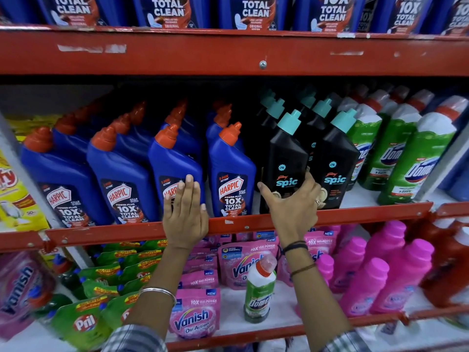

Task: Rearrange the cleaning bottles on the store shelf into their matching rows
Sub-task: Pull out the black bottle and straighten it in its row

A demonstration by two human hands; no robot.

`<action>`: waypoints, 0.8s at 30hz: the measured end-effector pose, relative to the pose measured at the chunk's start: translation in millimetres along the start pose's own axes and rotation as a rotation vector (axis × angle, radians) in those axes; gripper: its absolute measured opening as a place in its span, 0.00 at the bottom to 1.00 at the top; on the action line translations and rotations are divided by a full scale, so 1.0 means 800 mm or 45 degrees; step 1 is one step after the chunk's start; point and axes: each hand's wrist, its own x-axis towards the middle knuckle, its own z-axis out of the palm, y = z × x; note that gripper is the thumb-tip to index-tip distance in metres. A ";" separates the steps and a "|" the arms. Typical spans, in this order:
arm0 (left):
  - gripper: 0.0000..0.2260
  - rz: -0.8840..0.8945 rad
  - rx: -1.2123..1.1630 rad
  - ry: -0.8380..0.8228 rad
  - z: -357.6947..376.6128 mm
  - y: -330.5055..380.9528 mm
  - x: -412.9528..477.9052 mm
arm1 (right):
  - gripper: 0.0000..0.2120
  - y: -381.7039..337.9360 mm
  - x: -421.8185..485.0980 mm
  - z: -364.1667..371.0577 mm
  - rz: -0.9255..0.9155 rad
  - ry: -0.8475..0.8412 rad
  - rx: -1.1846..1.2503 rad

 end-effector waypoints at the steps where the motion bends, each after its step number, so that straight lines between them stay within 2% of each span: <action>1: 0.27 -0.001 0.002 -0.001 0.000 0.000 0.000 | 0.47 0.000 0.000 0.000 -0.001 -0.004 -0.007; 10: 0.28 0.003 0.002 -0.005 0.001 0.000 -0.001 | 0.50 0.006 -0.003 0.002 -0.068 -0.089 0.005; 16: 0.29 0.008 0.005 0.001 0.002 -0.001 0.000 | 0.38 0.050 -0.050 -0.011 -0.129 -0.034 0.334; 19: 0.29 0.007 0.004 0.007 0.001 0.000 0.001 | 0.38 0.098 -0.101 -0.010 -0.041 -0.183 0.458; 24: 0.29 -0.001 -0.003 -0.019 0.000 0.000 0.001 | 0.47 0.175 -0.169 0.014 0.129 -0.536 0.233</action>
